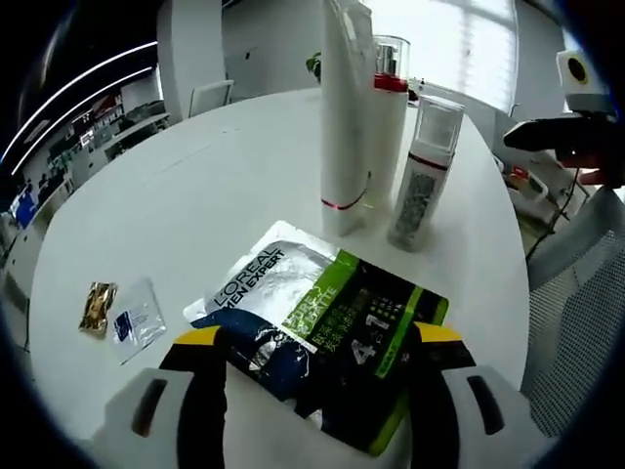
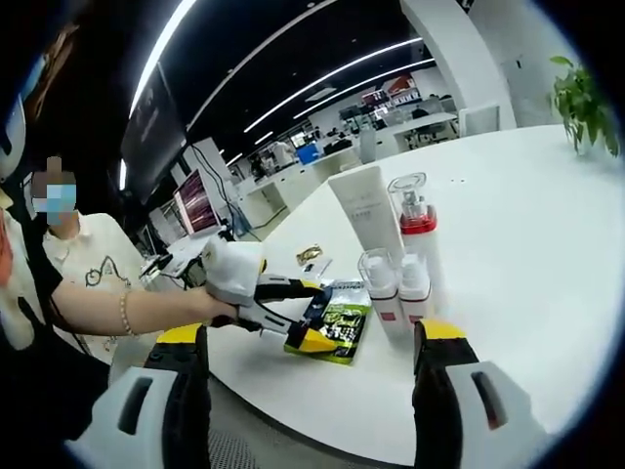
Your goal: Arrange the skincare products in the storage area until every visible bottle or jar stands upright without overlapping.
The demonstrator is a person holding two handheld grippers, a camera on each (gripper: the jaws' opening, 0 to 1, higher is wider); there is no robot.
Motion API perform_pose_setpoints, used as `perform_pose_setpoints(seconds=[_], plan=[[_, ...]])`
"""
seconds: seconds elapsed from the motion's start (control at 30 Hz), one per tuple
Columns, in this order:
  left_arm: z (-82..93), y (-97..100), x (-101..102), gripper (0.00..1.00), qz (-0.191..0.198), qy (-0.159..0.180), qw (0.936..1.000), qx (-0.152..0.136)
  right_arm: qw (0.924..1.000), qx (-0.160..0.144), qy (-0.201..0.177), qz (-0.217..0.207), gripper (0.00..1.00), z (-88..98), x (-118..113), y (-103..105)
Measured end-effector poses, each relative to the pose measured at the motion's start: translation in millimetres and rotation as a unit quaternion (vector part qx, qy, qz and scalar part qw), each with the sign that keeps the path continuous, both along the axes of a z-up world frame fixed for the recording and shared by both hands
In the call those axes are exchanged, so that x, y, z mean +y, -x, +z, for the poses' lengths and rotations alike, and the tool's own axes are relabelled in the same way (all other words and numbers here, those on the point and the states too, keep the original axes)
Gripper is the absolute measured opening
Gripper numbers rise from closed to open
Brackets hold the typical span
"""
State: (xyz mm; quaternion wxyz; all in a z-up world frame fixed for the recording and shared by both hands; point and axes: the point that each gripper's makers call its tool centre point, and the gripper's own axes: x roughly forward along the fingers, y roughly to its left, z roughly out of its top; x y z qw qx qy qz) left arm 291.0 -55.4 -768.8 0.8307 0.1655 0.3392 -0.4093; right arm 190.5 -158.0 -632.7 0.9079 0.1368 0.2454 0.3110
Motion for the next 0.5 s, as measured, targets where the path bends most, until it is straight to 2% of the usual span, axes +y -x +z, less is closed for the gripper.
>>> perform_pose_setpoints(seconds=[0.27,0.37,0.43,0.5], plan=[[2.0,4.6,0,0.72,-0.008,0.003,1.0,0.005,1.0,-0.002,0.001,-0.003,0.87,1.1,1,0],[14.1,7.1,3,0.74,0.002,0.025,0.9997,0.005,1.0,-0.004,0.009,0.002,0.87,-0.2,2,1],[29.6,14.0,4,0.76,0.012,0.041,0.9991,0.005,0.9999,-0.005,0.011,0.005,0.87,0.6,4,1],[38.4,16.6,7,0.83,0.02,0.06,0.9979,0.008,0.9999,-0.008,0.01,0.009,0.87,1.4,5,1]])
